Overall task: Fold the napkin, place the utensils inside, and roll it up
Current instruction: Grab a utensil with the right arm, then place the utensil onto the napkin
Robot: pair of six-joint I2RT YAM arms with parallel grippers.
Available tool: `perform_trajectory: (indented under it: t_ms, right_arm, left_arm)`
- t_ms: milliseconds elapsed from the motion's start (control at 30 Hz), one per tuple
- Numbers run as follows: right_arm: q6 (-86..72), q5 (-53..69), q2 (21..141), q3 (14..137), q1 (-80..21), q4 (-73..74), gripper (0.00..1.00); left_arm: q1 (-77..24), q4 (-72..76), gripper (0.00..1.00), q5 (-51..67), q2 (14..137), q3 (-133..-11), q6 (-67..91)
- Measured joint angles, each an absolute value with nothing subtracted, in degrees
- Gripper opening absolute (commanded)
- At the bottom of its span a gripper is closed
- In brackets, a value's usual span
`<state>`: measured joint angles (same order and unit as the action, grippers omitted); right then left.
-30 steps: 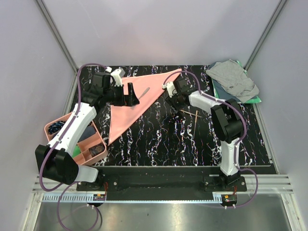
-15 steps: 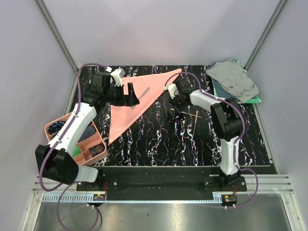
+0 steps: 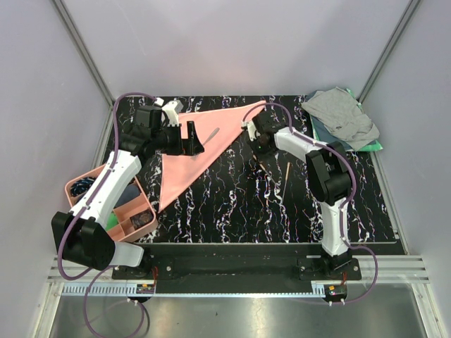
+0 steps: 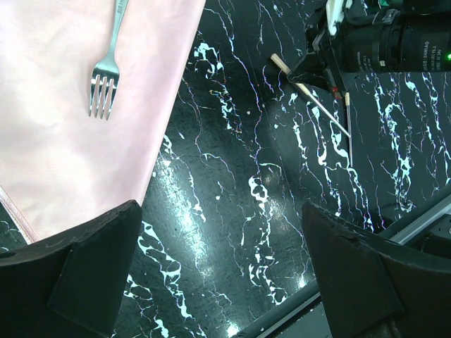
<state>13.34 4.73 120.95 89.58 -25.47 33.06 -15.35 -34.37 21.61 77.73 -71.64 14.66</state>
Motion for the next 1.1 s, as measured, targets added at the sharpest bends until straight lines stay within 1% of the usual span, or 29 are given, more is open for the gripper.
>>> perform_trajectory:
  t_ms: [167,367,567,667,900,1100]
  right_arm:
    - [-2.0,1.3,120.8,93.4,-27.7,34.4,0.0]
    - [-20.3,-0.1,120.1,93.8,-29.1,29.2,0.0]
    - [-39.6,-1.4,120.2,90.8,-30.5,16.1,0.0]
    - [-47.9,-3.1,121.6,91.5,-31.9,11.3,0.0]
    - [-63.2,-5.5,129.6,97.8,-34.9,3.6,0.0]
    - [-69.8,-7.9,133.9,98.6,-35.5,2.8,0.0]
  left_arm:
    - [-15.4,-34.4,0.99,21.6,77.7,-71.6,14.7]
    - [-15.4,-34.0,0.99,21.7,77.7,-71.6,15.0]
    - [-15.4,-32.9,0.99,22.3,77.7,-71.6,15.4]
    - [-15.4,-32.9,0.99,22.8,77.4,-71.6,15.6]
    - [-15.4,-32.8,0.99,23.7,76.8,-71.6,16.0]
    - [-15.4,-32.7,0.99,23.8,76.8,-71.6,16.1]
